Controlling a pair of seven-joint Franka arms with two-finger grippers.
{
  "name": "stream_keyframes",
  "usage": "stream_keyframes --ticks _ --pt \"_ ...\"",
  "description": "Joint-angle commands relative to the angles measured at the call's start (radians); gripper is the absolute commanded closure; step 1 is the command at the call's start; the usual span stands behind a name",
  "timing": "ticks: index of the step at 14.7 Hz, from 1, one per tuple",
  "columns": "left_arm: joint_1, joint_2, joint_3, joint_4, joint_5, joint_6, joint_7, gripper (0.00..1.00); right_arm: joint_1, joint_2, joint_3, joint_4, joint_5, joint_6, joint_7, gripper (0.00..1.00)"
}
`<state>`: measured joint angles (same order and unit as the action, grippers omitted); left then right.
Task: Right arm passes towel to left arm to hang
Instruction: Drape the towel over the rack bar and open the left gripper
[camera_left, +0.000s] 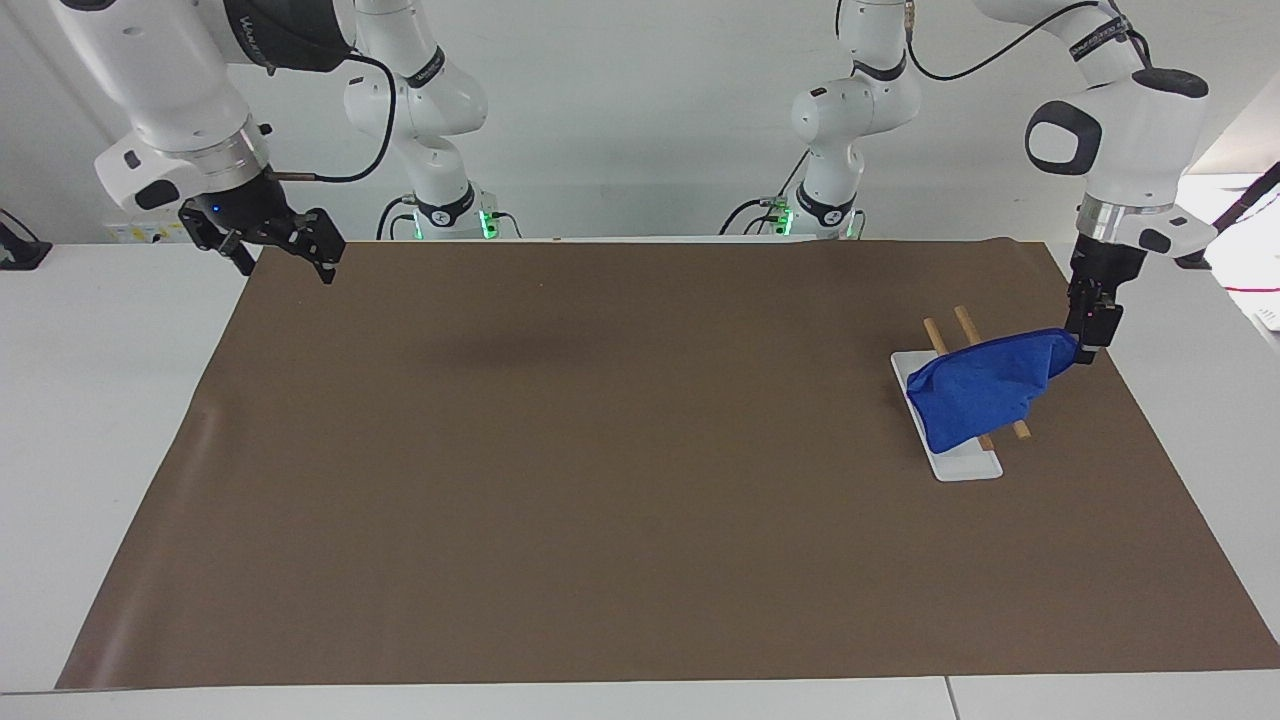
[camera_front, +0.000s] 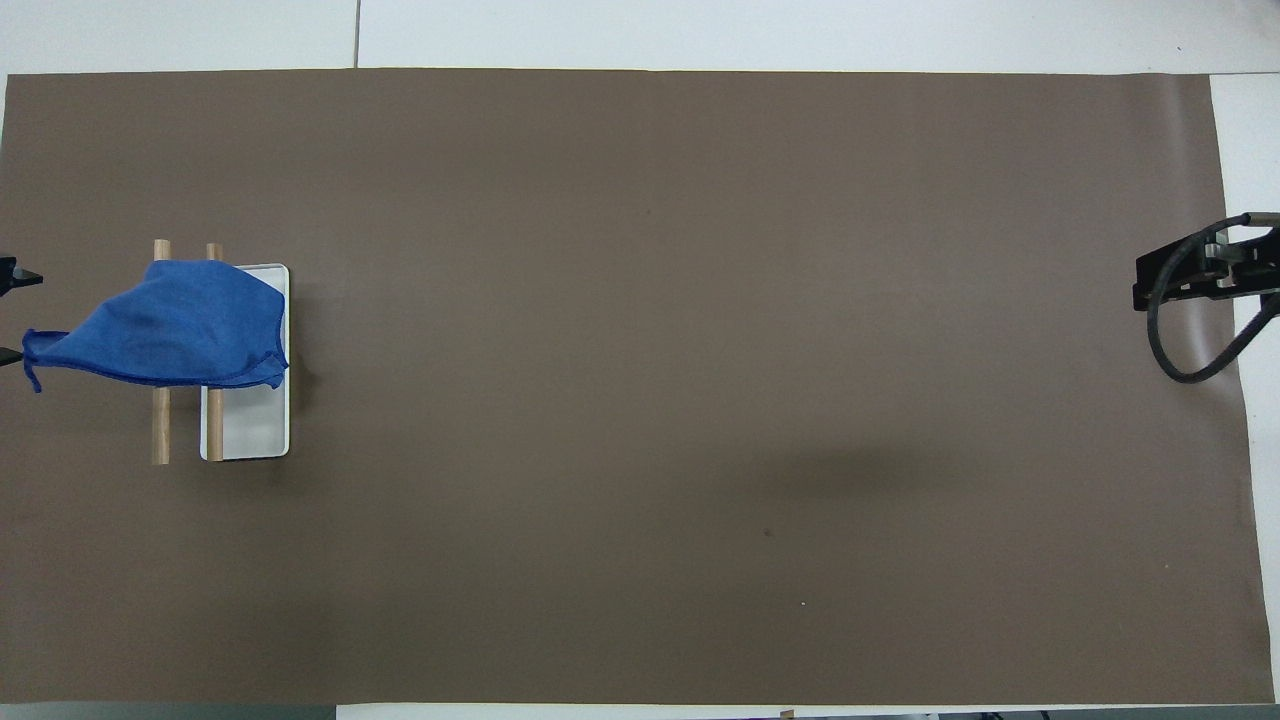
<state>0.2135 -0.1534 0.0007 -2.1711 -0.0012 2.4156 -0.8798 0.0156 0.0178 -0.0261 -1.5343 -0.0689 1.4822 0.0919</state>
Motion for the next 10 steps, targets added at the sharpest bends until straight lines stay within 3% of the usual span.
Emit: stream_keyframes --ticks 1,10 --pt "-0.016 0.06 -0.002 0.14 0.018 -0.085 0.031 0.0 -0.017 -0.028 0.006 -0.04 -0.005 0.021 -0.008 0.0" --pt "-0.18 0.124 -0.002 0.352 0.017 -0.358 0.49 0.0 -0.017 -0.028 0.008 -0.04 -0.003 0.036 -0.008 0.0"
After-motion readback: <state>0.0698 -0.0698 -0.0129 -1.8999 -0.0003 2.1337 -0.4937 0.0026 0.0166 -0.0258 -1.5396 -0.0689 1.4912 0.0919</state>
